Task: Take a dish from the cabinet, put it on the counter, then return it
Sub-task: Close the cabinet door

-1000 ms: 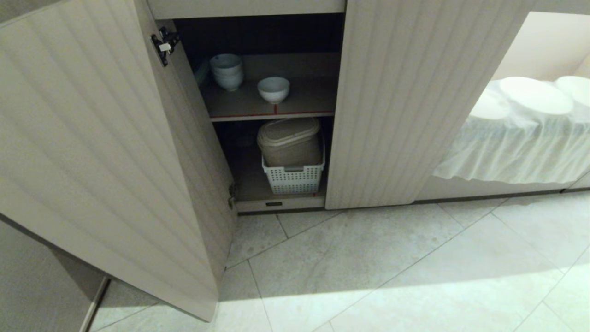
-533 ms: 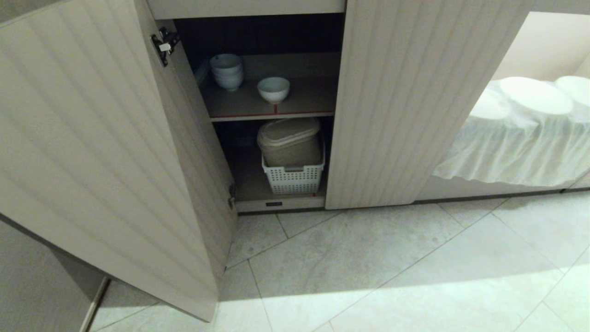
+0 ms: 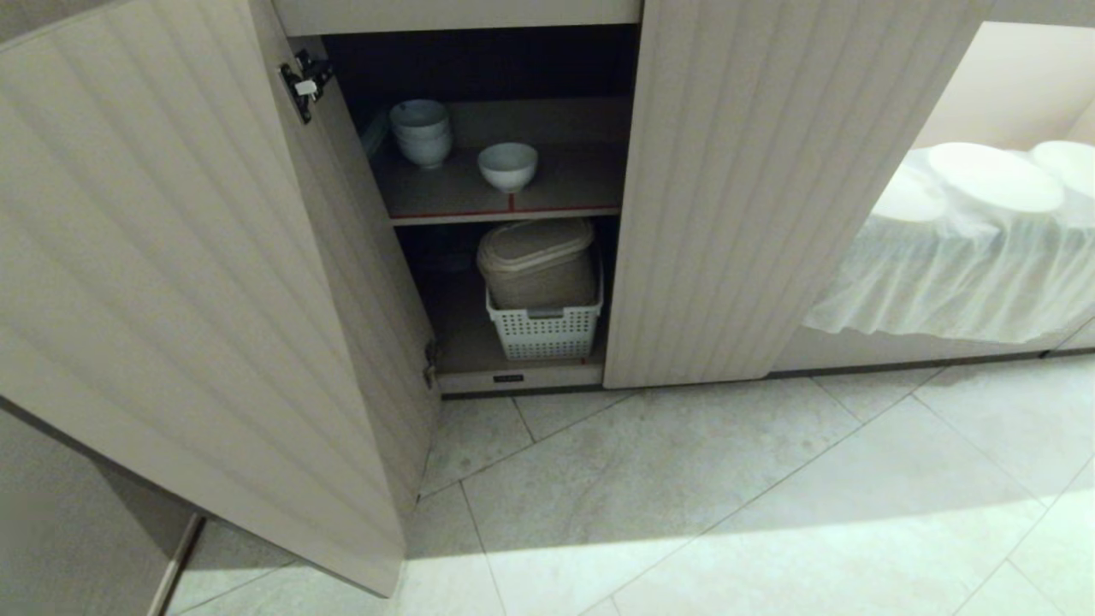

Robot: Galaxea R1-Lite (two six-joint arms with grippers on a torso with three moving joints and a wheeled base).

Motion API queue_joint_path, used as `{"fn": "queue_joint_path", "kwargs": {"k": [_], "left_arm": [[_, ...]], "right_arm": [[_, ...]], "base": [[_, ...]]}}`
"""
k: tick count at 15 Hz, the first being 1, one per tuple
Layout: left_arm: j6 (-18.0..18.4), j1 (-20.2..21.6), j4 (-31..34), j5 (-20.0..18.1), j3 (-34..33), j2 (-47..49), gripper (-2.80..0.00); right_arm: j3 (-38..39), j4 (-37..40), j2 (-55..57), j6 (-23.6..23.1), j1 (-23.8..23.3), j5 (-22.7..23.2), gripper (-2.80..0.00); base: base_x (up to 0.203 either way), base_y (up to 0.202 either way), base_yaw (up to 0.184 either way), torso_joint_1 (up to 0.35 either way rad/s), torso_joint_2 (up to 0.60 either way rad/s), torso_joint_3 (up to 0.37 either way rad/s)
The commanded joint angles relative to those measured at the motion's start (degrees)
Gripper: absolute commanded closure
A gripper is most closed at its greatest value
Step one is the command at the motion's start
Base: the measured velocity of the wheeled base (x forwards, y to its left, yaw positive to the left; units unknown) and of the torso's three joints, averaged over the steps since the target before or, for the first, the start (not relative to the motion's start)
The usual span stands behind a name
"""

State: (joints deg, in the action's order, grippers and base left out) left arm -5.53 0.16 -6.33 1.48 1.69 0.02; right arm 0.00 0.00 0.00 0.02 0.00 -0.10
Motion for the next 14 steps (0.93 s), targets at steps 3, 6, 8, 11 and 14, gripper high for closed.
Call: {"fn": "queue_joint_path", "kwargs": {"k": [3,6,8,11,14], "left_arm": [[-3.4,0.1,-0.2,2.6,3.9,3.0,0.0],[-9.7,-0.1,-0.4,4.7,7.1,7.7,0.0],[-10.8,-0.2,-0.7,5.6,9.0,11.0,0.0],[-12.2,-0.2,-3.2,5.8,11.8,16.3,0.0],[-12.4,-0.1,-10.3,5.9,13.6,25.1,0.0]], "right_arm": [[0.0,0.0,0.0,0.0,0.0,0.0,0.0],[0.0,0.0,0.0,0.0,0.0,0.0,0.0],[0.0,0.0,0.0,0.0,0.0,0.0,0.0],[0.0,0.0,0.0,0.0,0.0,0.0,0.0],[0.0,0.0,0.0,0.0,0.0,0.0,0.0]], "base": [[0.0,0.0,0.0,0.0,0.0,0.0],[0.0,0.0,0.0,0.0,0.0,0.0],[0.0,0.0,0.0,0.0,0.0,0.0],[0.0,0.0,0.0,0.0,0.0,0.0],[0.0,0.0,0.0,0.0,0.0,0.0]]}}
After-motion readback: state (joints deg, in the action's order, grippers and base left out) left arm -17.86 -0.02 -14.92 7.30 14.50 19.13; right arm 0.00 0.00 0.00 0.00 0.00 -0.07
